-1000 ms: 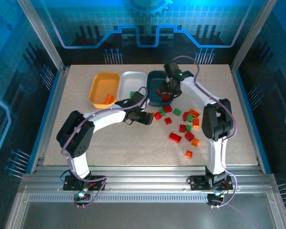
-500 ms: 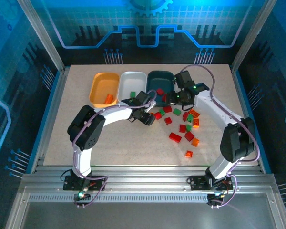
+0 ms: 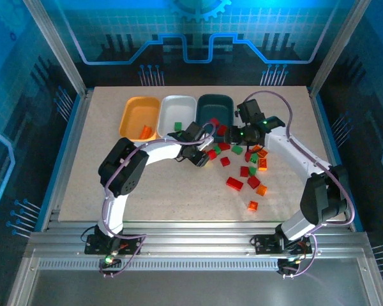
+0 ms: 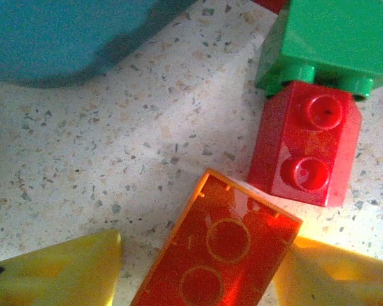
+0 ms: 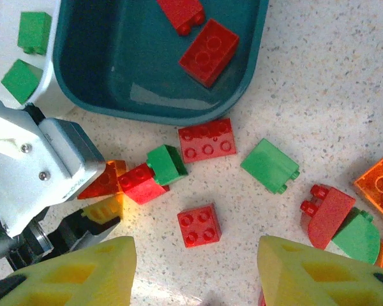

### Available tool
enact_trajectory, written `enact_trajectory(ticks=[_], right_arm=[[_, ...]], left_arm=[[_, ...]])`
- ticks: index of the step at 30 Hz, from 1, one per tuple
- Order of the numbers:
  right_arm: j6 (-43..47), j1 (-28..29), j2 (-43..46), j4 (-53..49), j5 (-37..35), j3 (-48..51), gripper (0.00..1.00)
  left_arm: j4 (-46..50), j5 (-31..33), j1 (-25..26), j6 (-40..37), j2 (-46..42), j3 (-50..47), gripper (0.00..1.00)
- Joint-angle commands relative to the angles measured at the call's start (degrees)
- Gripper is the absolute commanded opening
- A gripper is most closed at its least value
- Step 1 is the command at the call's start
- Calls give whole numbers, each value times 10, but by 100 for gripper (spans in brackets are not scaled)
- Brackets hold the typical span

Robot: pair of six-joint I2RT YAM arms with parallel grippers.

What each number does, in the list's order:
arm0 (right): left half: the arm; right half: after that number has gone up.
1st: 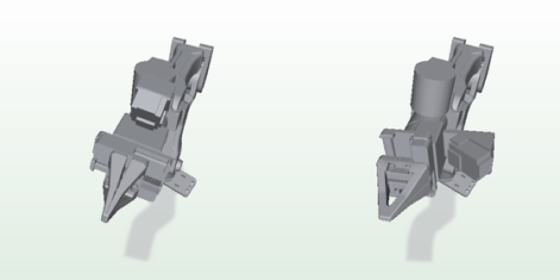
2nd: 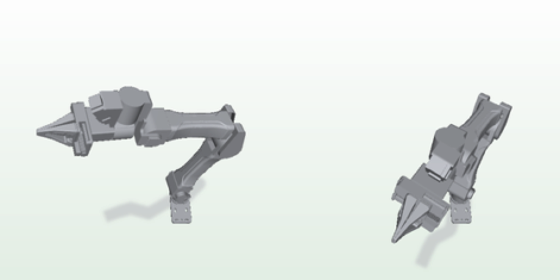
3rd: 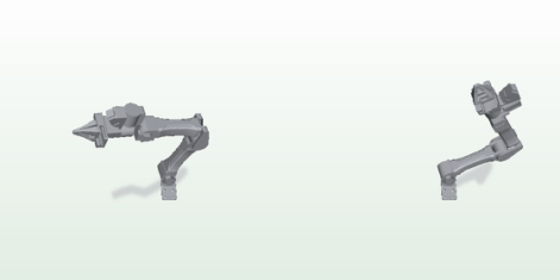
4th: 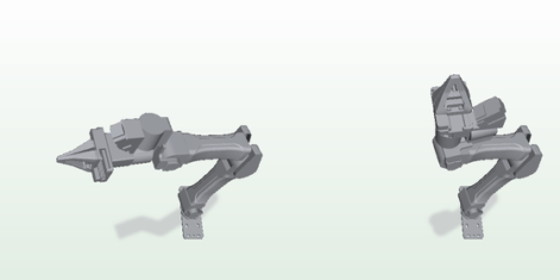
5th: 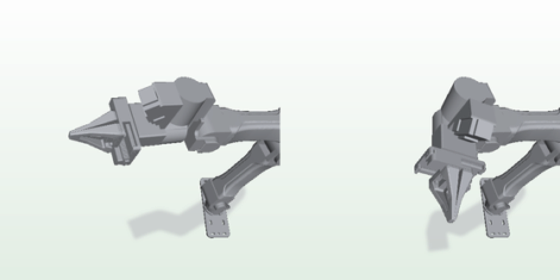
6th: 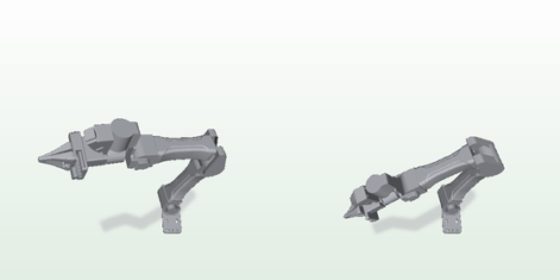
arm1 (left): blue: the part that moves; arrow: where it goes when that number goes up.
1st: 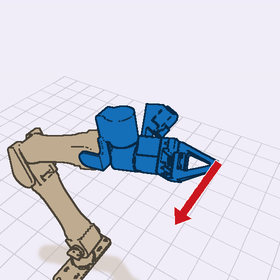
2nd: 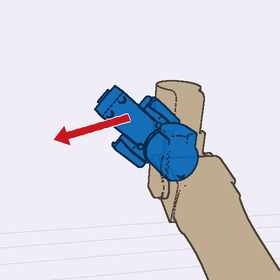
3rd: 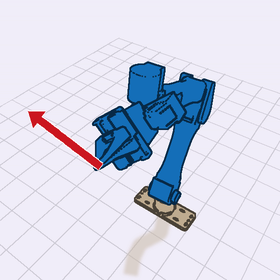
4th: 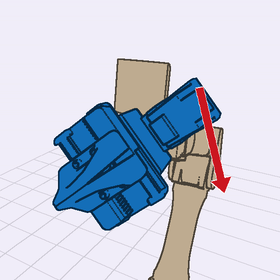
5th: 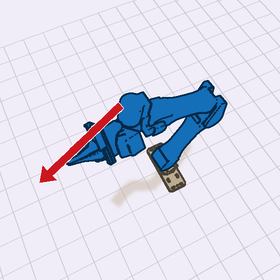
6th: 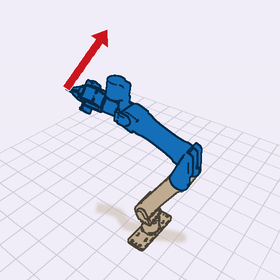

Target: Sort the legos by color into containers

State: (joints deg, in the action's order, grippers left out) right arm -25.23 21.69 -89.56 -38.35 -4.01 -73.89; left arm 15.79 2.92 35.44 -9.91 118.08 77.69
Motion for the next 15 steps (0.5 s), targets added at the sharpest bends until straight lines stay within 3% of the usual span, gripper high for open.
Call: enact_trajectory(ticks=[1, 15], right_arm=[[-3, -4, 12, 4, 11, 5, 54], [-1, -6, 12, 10, 12, 9, 54]], left_arm=[[-9, -9, 10, -16, 14, 7, 56], [-5, 23, 38, -19, -1, -20, 36]])
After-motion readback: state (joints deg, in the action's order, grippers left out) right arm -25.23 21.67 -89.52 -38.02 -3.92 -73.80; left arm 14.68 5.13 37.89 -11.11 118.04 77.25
